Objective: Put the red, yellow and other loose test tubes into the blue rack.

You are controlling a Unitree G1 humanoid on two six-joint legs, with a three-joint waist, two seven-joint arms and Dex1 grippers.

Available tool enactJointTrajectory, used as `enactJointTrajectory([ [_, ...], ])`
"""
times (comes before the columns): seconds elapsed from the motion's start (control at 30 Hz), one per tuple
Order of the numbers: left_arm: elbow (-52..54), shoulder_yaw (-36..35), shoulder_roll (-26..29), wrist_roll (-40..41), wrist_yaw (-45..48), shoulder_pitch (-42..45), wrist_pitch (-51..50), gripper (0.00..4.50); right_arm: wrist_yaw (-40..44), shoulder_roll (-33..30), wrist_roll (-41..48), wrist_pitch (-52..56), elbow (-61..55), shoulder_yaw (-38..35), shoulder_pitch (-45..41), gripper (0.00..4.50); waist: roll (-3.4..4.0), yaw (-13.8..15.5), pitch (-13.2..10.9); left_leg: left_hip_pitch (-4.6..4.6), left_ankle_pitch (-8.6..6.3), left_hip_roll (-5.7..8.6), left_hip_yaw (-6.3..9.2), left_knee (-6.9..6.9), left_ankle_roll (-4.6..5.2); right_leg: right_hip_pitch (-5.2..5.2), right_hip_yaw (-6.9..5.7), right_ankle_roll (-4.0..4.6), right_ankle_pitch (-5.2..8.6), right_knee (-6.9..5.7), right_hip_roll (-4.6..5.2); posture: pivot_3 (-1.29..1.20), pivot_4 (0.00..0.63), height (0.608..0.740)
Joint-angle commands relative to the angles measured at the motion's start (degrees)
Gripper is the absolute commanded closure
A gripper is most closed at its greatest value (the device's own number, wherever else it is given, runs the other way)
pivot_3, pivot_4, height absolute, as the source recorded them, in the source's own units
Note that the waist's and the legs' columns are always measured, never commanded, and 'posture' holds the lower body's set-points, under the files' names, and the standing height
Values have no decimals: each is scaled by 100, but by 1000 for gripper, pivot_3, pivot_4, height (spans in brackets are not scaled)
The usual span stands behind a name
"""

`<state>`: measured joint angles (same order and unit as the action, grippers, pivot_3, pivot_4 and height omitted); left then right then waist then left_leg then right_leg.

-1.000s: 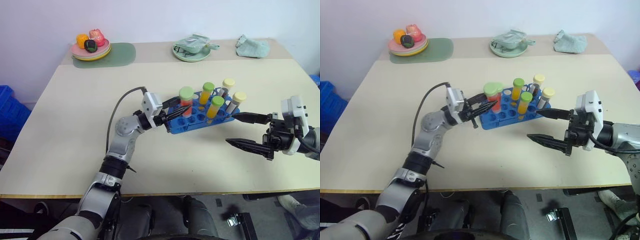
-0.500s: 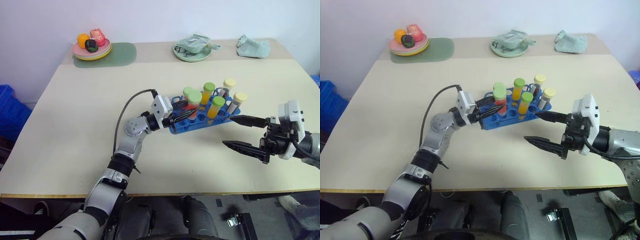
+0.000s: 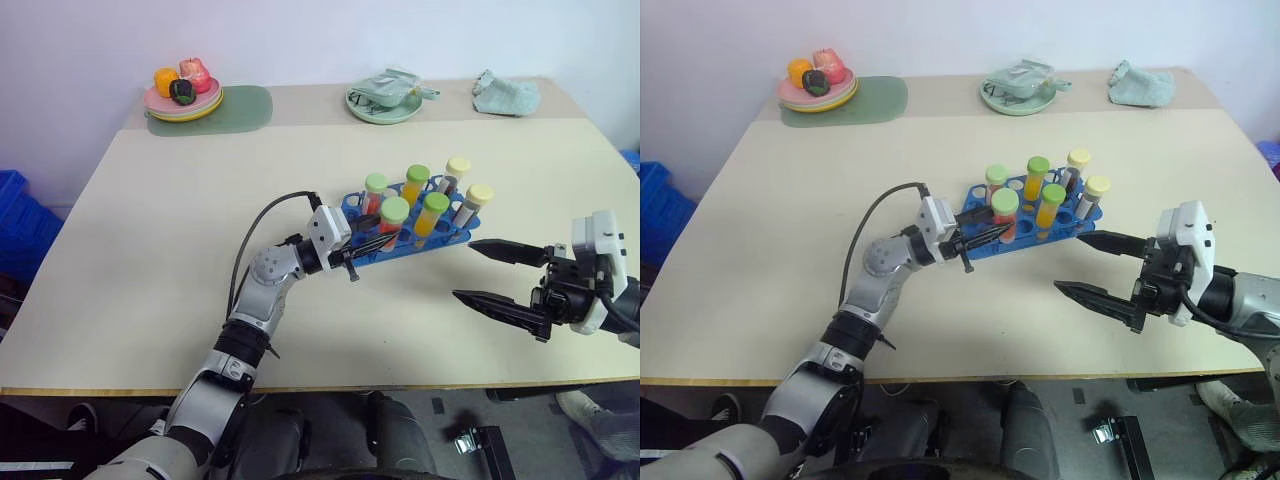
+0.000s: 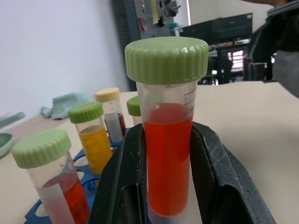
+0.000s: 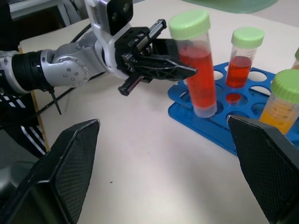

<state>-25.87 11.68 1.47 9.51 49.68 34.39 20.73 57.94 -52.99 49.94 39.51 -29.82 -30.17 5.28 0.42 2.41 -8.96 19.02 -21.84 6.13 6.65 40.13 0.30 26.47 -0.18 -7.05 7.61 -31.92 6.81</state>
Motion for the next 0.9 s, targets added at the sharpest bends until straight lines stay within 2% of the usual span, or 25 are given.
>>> enactJointTrajectory([
  [0.03,-30,-58,1,-75,-121,232,213,3793,-52,-50,125,-21,-163,-177,-36,0,0,2,0,1,0,0,0,0,0,0,0,0,0,0,0,0,150,740],
  [0.53,-728,-20,-60,-236,-207,440,487,3793,-157,-64,122,-34,-182,-165,-46,0,0,-1,0,-3,0,0,-2,0,1,-4,0,0,0,0,0,0,150,740],
  [0.9,-207,1,-161,-86,-254,169,-155,3793,-160,-98,20,-109,-134,-113,-102,0,0,1,0,-8,-1,0,-1,0,1,-8,0,0,0,-1,0,0,150,740],
])
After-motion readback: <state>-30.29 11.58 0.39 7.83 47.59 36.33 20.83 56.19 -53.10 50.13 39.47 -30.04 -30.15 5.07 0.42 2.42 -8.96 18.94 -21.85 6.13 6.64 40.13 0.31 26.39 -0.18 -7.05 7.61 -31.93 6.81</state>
